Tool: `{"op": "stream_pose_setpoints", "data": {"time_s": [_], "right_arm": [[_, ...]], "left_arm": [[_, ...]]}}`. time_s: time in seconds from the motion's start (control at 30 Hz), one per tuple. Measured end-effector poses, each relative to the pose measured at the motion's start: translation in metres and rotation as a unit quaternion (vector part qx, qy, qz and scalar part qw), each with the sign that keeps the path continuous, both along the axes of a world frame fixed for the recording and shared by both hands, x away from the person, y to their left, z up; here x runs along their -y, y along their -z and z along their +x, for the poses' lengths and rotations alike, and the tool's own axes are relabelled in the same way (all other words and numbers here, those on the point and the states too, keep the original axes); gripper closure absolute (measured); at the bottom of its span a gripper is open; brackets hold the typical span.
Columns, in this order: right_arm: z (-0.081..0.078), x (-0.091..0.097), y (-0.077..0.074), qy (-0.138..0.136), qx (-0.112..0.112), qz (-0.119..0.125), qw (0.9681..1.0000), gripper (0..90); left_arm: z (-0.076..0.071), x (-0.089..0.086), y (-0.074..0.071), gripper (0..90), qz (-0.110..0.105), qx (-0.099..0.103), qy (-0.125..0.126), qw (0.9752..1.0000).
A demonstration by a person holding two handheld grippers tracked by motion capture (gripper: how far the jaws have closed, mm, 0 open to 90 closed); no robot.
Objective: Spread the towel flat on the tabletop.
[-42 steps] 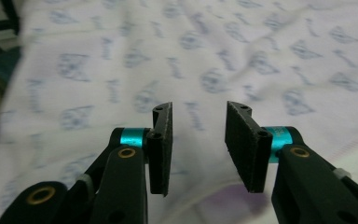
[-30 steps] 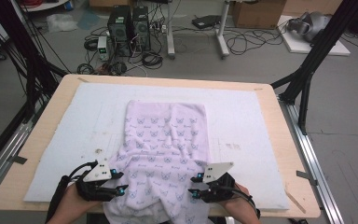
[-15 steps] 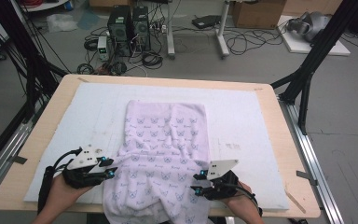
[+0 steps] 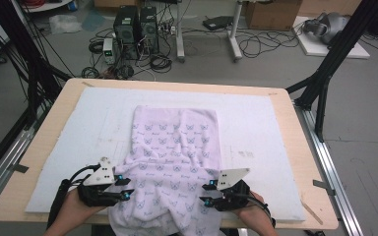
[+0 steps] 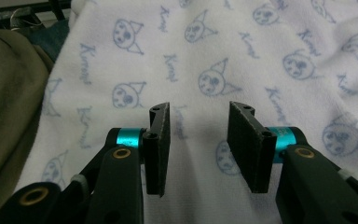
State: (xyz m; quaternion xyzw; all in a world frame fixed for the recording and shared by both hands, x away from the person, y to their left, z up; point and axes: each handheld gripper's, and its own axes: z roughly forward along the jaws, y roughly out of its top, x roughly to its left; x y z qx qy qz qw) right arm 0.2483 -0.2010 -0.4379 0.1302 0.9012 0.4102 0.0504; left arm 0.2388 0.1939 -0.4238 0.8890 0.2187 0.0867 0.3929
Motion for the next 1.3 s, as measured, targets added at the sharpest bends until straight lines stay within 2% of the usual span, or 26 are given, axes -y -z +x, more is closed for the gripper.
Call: {"op": "stream_pose_setpoints", "data": {"time_s": [0.1, 0.17, 0.2, 0.23, 0.27, 0.33, 0.37, 0.47, 0.53, 0.63, 0.7, 0.73, 0.83, 0.93, 1.0, 1.03, 1.1, 1.2, 1.23, 1.3], "right_arm": [[0.003, 0.0, 0.004, 0.0, 0.0, -0.014, 0.9999, 60.9], [0.002, 0.0, 0.007, -0.002, -0.005, -0.016, 0.9999, 65.1], [0.002, 0.0, 0.008, -0.003, -0.009, -0.011, 0.9999, 69.7], [0.001, 0.0, 0.008, -0.004, -0.009, -0.01, 0.9999, 76.0], [0.001, 0.0, 0.008, -0.013, -0.013, -0.01, 0.9998, 82.6], [-0.002, -0.002, 0.007, -0.017, -0.013, -0.016, 0.9997, 87.1], [-0.003, -0.003, 0.006, -0.017, -0.01, -0.019, 0.9996, 87.5], [-0.009, -0.002, 0.004, -0.034, -0.023, -0.02, 0.999, 87.7], [-0.019, 0.0, 0.001, -0.047, -0.028, -0.01, 0.9984, 87.8], [-0.038, 0.003, -0.01, -0.072, -0.032, 0.011, 0.9968, 86.2], [-0.047, 0.005, -0.02, -0.073, -0.026, 0.028, 0.9966, 77.8], [-0.047, 0.007, -0.025, -0.067, -0.021, 0.035, 0.9969, 73.7], [-0.035, 0.008, -0.03, -0.041, 0.001, 0.022, 0.9989, 68.9], [-0.017, 0.007, -0.022, -0.023, -0.014, 0.018, 0.9995, 67.7], [-0.011, 0.002, -0.013, -0.029, -0.02, 0.008, 0.9993, 67.5], [-0.011, -0.001, -0.009, -0.034, -0.025, 0.005, 0.9991, 67.6], [-0.015, -0.008, -0.004, -0.051, -0.025, 0.001, 0.9984, 67.6], [-0.022, -0.019, 0.003, -0.071, -0.024, -0.021, 0.997, 69.2], [-0.025, -0.021, 0.006, -0.07, -0.016, -0.021, 0.9972, 74.9], [-0.025, -0.021, 0.006, -0.077, -0.021, -0.02, 0.9966, 85.7]], "left_arm": [[0.005, 0.005, 0.012, 55.1, 0.019, -0.027, 0.013, 0.9994], [0.002, 0.005, 0.015, 56.8, 0.017, -0.009, 0.009, 0.9998], [0.001, 0.005, 0.014, 59.5, 0.015, -0.007, 0.008, 0.9998], [0.001, 0.003, 0.014, 67.7, 0.014, -0.009, 0.018, 0.9997], [-0.001, 0.004, 0.015, 80.1, 0.011, -0.01, 0.019, 0.9997], [-0.004, 0.004, 0.013, 86.6, 0.019, -0.006, 0.028, 0.9994], [-0.006, 0.003, 0.013, 87.2, 0.02, -0.008, 0.029, 0.9994], [-0.016, -0.004, 0.009, 87.8, 0.014, -0.009, 0.033, 0.9993], [-0.029, -0.011, 0.003, 87.8, 0.014, 0.003, 0.038, 0.9992], [-0.048, -0.017, -0.009, 85.5, -0.016, 0.01, 0.038, 0.9991], [-0.051, -0.018, -0.014, 69.3, -0.019, 0.017, 0.031, 0.9992], [-0.048, -0.017, -0.014, 65.2, -0.017, 0.025, 0.031, 0.9991], [-0.031, -0.014, -0.007, 58.2, -0.016, 0.012, 0.017, 0.9997], [-0.017, -0.007, 0.006, 58.1, 0.001, -0.01, 0.02, 0.9997], [-0.016, -0.002, 0.015, 69.2, 0.016, -0.012, 0.037, 0.9991], [-0.019, -0.003, 0.015, 71.2, 0.01, -0.005, 0.037, 0.9992], [-0.02, -0.004, 0.014, 84.9, 0.015, -0.01, 0.043, 0.9989], [-0.025, -0.008, 0.014, 87.8, 0.016, -0.008, 0.042, 0.9989], [-0.027, -0.009, 0.014, 87.9, 0.016, -0.011, 0.043, 0.9989], [-0.031, -0.012, 0.013, 88.2, 0.016, -0.015, 0.047, 0.9987]]}}
